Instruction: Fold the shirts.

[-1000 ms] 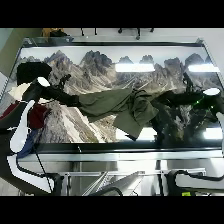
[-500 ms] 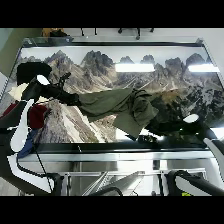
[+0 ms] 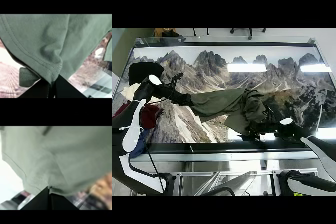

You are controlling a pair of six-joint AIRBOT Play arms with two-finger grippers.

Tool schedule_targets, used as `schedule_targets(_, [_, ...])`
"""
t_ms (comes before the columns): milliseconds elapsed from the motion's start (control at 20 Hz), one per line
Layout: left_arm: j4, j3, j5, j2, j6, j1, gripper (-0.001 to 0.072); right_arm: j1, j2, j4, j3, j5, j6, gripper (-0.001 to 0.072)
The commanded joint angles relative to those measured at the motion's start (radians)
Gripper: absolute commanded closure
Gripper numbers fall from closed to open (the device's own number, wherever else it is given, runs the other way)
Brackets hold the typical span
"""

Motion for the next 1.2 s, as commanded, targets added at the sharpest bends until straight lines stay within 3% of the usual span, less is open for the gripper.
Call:
schedule_targets(0, [-0.001, 0.001, -0.010, 0.042, 0.000, 0.000, 0.0691, 0.013, 0.056, 0.222, 0.100, 0.105, -0.151, 0.0688])
schedule_targets(250, [-0.003, 0.079, -0.050, 0.296, -0.030, 0.016, 0.0692, -0.029, 0.264, 0.148, 0.519, 0.153, -0.129, 0.0688])
schedule_targets(450, [-0.001, 0.357, -0.097, 0.536, -0.097, 0.068, 0.0691, -0.075, 0.281, -0.143, 1.046, 0.265, 0.043, 0.0688])
schedule_targets(600, [0.002, 0.554, -0.096, 0.700, -0.104, 0.141, 0.0691, -0.075, 0.277, -0.235, 1.308, 0.290, 0.126, 0.0688])
schedule_targets(750, [0.007, 0.630, -0.079, 0.841, -0.103, 0.212, 0.0691, -0.075, 0.286, -0.237, 1.445, 0.304, 0.102, 0.0688])
schedule_targets(900, [0.009, 0.562, 0.011, 0.936, -0.100, 0.273, 0.0691, -0.075, 0.270, -0.253, 1.535, 0.278, 0.034, 0.0688])
schedule_targets(1150, [0.000, 0.351, 0.033, 0.872, -0.100, 0.256, 0.0691, -0.075, 0.079, -0.342, 1.537, 0.311, 0.041, 0.0688])
